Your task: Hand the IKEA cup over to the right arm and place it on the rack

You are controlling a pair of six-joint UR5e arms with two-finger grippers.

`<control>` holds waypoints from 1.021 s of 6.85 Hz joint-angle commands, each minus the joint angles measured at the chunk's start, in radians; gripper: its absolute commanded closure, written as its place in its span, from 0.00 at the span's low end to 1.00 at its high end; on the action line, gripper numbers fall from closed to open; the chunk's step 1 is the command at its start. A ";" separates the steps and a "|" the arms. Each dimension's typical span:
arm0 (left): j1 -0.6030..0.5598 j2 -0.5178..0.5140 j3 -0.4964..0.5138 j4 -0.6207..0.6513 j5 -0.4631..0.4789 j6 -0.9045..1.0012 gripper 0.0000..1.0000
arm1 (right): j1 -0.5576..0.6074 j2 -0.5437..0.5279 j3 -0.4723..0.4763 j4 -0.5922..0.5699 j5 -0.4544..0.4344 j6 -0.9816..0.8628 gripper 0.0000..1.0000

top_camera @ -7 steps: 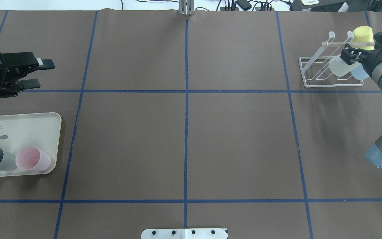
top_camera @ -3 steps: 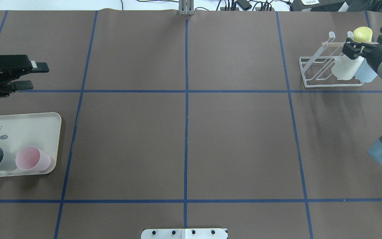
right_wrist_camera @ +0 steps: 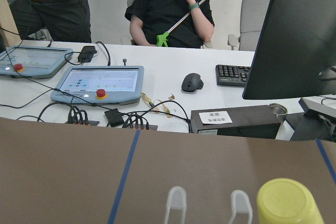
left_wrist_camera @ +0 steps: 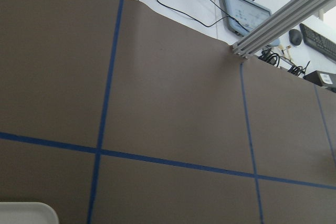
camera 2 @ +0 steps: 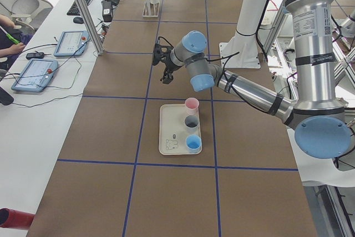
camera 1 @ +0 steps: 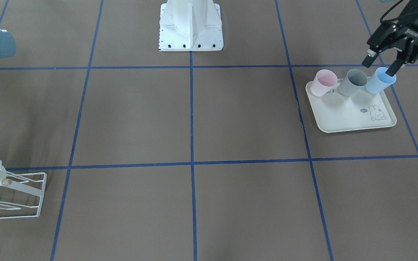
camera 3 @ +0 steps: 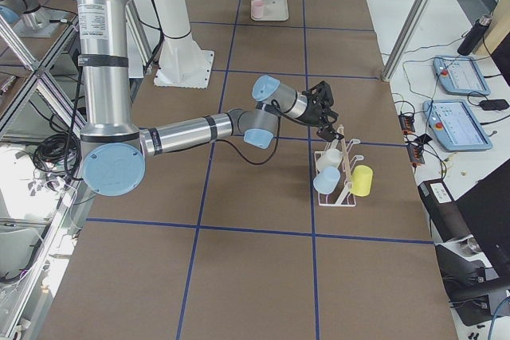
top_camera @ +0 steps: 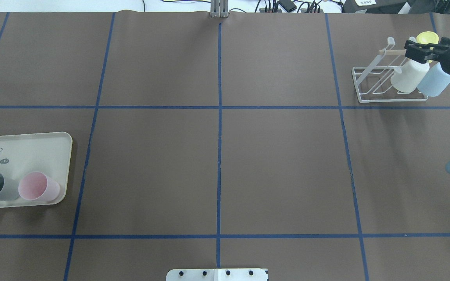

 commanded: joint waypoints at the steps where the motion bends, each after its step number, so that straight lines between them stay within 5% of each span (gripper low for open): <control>1: -0.019 0.189 0.013 0.012 -0.010 0.414 0.00 | 0.024 0.006 0.063 -0.003 0.201 0.176 0.00; 4: -0.019 0.211 0.180 0.008 -0.010 0.605 0.00 | 0.023 0.087 0.114 0.003 0.443 0.543 0.00; 7: -0.016 0.196 0.295 0.000 -0.010 0.661 0.00 | 0.006 0.136 0.137 0.003 0.505 0.658 0.00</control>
